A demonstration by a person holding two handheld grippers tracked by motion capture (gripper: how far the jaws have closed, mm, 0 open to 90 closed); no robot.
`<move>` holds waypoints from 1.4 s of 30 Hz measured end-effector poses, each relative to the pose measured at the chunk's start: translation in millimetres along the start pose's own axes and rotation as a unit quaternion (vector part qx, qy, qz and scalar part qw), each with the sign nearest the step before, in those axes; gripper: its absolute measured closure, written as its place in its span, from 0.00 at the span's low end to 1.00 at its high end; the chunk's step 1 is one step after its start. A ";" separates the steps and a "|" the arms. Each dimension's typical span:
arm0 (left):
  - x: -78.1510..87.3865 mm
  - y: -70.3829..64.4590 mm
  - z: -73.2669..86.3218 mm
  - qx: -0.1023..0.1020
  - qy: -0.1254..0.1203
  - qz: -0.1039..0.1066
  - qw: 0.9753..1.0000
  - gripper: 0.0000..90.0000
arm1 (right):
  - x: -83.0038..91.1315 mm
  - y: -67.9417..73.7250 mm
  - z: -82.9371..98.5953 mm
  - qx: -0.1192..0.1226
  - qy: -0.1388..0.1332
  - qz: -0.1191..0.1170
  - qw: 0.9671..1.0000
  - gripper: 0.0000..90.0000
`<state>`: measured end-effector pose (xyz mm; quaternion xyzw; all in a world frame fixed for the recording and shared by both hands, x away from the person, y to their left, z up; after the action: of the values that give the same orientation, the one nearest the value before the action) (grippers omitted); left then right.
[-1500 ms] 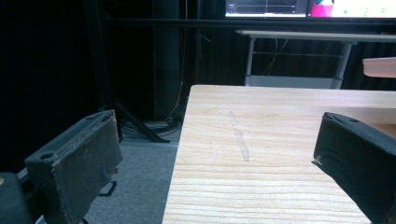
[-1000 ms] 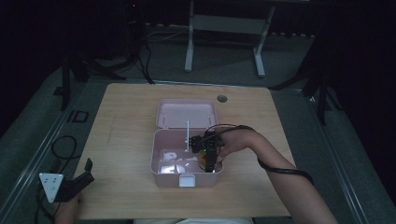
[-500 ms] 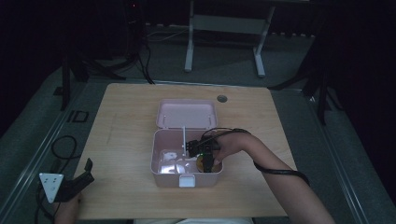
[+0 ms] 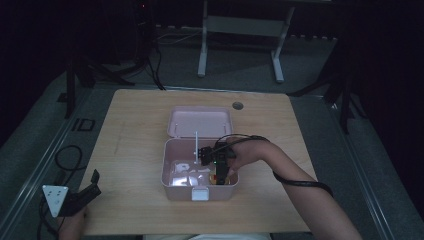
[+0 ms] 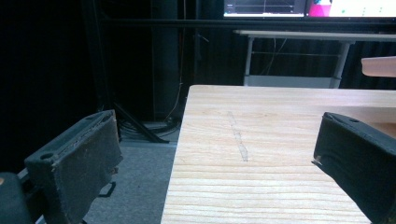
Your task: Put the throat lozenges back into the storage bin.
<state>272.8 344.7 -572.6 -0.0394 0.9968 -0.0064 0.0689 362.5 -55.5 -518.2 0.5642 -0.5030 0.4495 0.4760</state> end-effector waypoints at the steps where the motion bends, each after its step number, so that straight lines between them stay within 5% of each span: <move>1: 0.0 0.0 0.0 0.000 0.000 0.000 1.000 0.01 | 2.4 0.0 -0.4 -0.001 -0.002 0.001 1.000 0.16; 15: 0.0 -0.1 -0.1 0.001 -0.001 0.000 1.000 0.01 | 58.4 3.8 10.4 -0.007 -0.069 0.021 0.997 0.14; 26: -0.1 -0.1 -0.1 0.000 -0.001 0.000 1.000 0.01 | 100.3 -2.4 51.0 -0.040 -0.138 0.065 0.987 0.14; 31: 0.0 0.0 0.0 0.001 0.000 -0.001 1.000 0.01 | 95.7 -10.0 71.6 -0.057 -0.145 0.081 0.984 0.14; 38: 0.0 0.2 0.0 0.002 -0.001 -0.001 1.000 0.01 | 60.0 -20.7 98.4 -0.094 -0.154 0.060 0.982 0.13; 42: 0.2 0.4 -0.1 0.002 -0.002 -0.001 1.000 0.01 | 31.8 -31.9 114.2 -0.121 -0.172 0.067 0.975 0.13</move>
<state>272.5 345.0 -572.5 -0.0403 0.9967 -0.0089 0.0706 400.4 -171.6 -505.8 0.5365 -0.6647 0.3122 0.4159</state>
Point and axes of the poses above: each handheld gripper's, and its own axes: x roughly backward along the jaws, z roughly out of its underside, y roughly to its left, the point moved 7 cm from there along -x, roughly forward along the jaws, and after that the axes turned 12 degrees about -y, right-handed, at the moved point
